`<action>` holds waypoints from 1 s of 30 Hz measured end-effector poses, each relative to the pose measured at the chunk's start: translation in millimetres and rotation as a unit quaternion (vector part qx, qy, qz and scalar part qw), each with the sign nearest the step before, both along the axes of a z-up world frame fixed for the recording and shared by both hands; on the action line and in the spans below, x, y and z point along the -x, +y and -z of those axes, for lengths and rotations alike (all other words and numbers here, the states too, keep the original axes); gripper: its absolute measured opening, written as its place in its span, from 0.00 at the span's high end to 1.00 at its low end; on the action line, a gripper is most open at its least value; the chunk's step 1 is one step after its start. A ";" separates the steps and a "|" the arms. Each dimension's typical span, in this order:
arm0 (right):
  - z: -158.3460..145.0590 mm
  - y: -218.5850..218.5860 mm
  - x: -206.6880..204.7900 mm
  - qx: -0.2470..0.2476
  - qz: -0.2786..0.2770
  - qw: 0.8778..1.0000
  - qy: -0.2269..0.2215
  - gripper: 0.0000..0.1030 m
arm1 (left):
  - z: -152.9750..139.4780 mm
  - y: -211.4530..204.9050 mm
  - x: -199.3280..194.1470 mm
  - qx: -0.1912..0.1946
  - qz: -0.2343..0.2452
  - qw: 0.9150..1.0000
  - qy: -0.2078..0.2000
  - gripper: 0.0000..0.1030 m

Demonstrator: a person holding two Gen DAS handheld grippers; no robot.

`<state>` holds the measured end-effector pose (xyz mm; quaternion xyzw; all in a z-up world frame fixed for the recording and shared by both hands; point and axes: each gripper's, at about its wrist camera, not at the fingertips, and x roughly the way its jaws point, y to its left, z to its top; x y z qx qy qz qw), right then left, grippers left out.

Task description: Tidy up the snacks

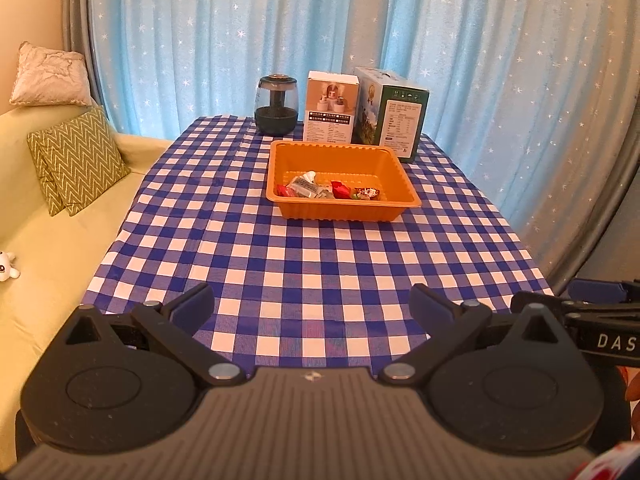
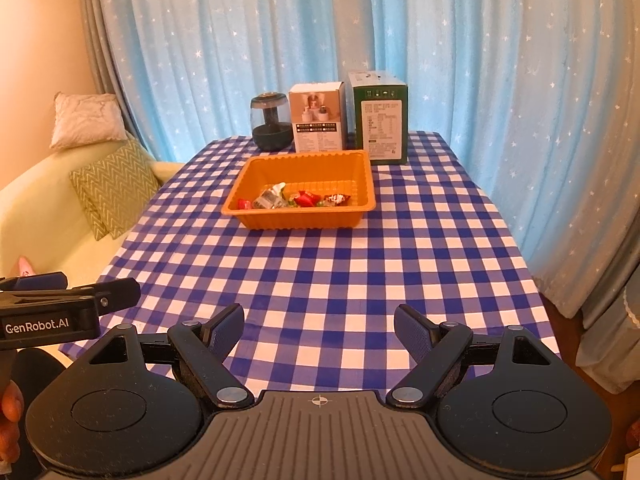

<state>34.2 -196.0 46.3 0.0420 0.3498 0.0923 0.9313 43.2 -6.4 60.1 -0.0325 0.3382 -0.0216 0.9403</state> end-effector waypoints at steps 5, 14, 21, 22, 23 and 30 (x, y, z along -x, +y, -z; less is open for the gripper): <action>-1.7 -5.2 2.5 -0.001 0.005 1.000 0.000 0.21 | -1.7 -1.8 2.4 -0.005 0.000 1.000 -0.003 0.00; -1.0 -8.1 2.7 -0.003 0.006 1.000 0.000 0.21 | -1.0 -2.4 3.0 -0.008 0.001 1.000 -0.005 0.00; -0.5 -8.3 2.3 -0.003 0.007 1.000 0.001 0.21 | 0.5 -1.4 3.6 -0.008 0.000 1.000 -0.004 0.00; -0.5 -8.4 2.2 -0.004 0.007 1.000 0.001 0.21 | 0.5 -1.4 3.6 -0.008 0.000 1.000 -0.003 0.00; -0.4 -8.9 2.1 -0.004 0.007 1.000 0.001 0.21 | 0.5 -1.4 3.7 -0.007 0.000 1.000 -0.004 0.00; -1.2 -5.5 4.2 -0.005 0.011 1.000 -0.001 0.21 | 2.3 -2.8 4.8 -0.008 0.002 1.000 -0.003 0.00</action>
